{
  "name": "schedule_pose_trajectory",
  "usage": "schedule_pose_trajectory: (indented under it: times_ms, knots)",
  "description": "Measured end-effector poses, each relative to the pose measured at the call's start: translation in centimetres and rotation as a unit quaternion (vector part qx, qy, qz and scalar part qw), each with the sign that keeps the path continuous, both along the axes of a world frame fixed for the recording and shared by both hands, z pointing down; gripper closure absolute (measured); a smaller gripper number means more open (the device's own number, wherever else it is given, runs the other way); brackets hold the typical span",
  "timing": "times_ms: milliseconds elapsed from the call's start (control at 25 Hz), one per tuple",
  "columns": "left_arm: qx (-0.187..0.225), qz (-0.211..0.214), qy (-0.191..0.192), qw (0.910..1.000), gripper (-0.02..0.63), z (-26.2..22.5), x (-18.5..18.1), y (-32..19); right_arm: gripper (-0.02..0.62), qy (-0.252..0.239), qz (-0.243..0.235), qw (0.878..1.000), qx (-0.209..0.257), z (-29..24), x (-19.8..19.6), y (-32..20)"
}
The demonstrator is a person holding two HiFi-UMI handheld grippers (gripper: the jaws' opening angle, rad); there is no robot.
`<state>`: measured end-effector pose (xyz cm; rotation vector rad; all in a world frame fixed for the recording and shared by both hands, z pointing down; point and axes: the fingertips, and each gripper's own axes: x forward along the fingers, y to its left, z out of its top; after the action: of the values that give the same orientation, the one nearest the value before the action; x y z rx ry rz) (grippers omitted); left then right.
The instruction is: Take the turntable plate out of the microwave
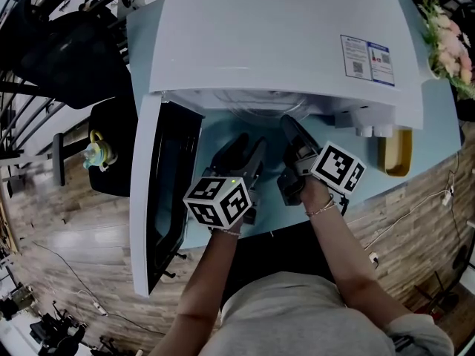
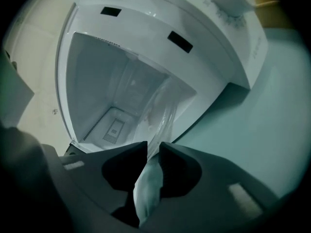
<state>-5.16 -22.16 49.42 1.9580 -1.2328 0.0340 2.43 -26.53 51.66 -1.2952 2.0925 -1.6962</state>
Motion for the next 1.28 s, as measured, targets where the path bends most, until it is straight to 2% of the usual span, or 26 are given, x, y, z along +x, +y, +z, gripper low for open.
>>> schedule_pose_trajectory:
  times_ms: [160, 400, 960, 1280]
  knots:
    - [-0.023, -0.025, 0.058, 0.9978, 0.42, 0.5, -0.4, 0.1, 0.499, 0.002, 0.001, 1.0, -0.001, 0.0, 0.5, 0.9]
    - [-0.029, -0.048, 0.103, 0.9931, 0.416, 0.5, -0.7, -0.1, 0.505, -0.011, -0.005, 1.0, -0.014, -0.1, 0.6, 2.4]
    - [-0.044, -0.079, 0.146, 0.985, 0.41, 1.7, -1.2, -0.1, 0.515, -0.039, -0.028, 0.998, -0.039, -0.2, 1.1, 5.5]
    - [-0.05, -0.081, 0.178, 0.9794, 0.41, 2.2, -1.0, -0.1, 0.518, -0.046, -0.047, 0.997, -0.051, -0.5, 1.3, 7.7]
